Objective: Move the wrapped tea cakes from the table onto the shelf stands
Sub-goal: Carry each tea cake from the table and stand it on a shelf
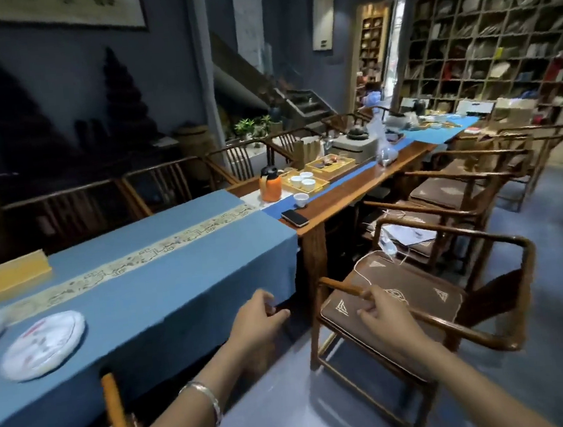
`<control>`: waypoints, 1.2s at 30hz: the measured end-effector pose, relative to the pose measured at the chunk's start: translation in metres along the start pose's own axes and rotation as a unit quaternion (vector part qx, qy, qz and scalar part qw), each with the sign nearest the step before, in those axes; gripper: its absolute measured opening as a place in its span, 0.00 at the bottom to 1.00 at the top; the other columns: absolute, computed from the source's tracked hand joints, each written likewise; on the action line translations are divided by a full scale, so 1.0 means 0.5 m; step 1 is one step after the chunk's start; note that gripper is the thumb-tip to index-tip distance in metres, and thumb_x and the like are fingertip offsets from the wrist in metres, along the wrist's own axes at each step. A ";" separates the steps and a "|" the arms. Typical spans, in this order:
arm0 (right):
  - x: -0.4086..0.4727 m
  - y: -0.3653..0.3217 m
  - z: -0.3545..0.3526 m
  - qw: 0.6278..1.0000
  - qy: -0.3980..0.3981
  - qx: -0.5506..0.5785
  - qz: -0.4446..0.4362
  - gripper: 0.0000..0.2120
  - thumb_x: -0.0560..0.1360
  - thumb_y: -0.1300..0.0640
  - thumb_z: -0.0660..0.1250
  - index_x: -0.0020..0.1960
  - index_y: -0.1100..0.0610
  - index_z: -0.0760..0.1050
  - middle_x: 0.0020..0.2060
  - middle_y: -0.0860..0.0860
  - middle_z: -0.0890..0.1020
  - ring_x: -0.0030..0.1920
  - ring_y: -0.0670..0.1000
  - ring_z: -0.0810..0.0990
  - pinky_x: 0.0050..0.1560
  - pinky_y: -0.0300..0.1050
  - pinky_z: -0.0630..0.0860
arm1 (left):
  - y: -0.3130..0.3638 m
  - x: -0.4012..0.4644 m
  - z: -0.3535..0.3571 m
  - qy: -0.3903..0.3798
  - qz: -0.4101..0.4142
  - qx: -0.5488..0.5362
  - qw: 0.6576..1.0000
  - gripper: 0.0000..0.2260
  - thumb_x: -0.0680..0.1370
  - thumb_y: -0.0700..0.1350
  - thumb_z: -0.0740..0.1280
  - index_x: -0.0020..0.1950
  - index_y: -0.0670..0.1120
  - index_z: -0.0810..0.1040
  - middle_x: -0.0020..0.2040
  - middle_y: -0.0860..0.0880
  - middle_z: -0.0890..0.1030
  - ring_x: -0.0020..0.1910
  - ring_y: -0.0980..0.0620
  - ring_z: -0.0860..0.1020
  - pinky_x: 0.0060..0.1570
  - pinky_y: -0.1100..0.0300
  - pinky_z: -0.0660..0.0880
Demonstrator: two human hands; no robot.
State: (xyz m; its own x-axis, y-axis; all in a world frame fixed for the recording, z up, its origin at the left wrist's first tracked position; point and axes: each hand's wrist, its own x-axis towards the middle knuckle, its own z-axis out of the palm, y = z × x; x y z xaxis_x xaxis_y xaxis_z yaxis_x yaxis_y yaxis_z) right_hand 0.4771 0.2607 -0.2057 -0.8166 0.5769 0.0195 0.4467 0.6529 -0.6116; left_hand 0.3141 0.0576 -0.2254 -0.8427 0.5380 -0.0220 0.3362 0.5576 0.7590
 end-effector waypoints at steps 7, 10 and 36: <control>0.335 -0.110 0.062 0.984 -0.112 0.002 -0.136 0.13 0.77 0.55 0.68 0.59 0.56 0.71 0.47 0.50 0.80 0.45 0.50 0.80 0.44 0.43 0.74 | -0.050 0.115 -0.123 0.169 -0.167 -0.013 0.971 0.15 0.75 0.51 0.72 0.55 0.46 0.73 0.47 0.51 0.81 0.45 0.50 0.79 0.45 0.57 0.74; 0.410 -0.173 0.111 0.967 -0.166 0.002 -0.194 0.14 0.78 0.54 0.66 0.61 0.55 0.70 0.48 0.50 0.79 0.44 0.49 0.78 0.39 0.42 0.70 | -0.073 0.110 -0.159 0.217 -0.217 -0.027 0.951 0.15 0.74 0.52 0.72 0.55 0.48 0.72 0.45 0.52 0.80 0.45 0.50 0.79 0.45 0.56 0.74; 0.522 -0.765 0.670 0.853 -0.381 -0.052 -0.352 0.15 0.79 0.56 0.62 0.64 0.56 0.69 0.54 0.52 0.78 0.45 0.50 0.77 0.34 0.39 0.69 | -0.598 0.057 -0.482 0.248 -0.447 0.004 0.860 0.18 0.74 0.54 0.68 0.59 0.47 0.70 0.51 0.47 0.80 0.52 0.46 0.78 0.49 0.54 0.74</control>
State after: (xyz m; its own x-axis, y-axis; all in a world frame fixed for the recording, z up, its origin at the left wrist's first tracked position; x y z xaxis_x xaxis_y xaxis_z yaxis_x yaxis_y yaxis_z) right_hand -0.0294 -0.0029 -0.2315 -0.8791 -0.4369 -0.1903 -0.2552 0.7688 -0.5863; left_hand 0.0884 -0.2462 -0.2959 -0.8408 -0.4420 -0.3125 -0.5376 0.6137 0.5783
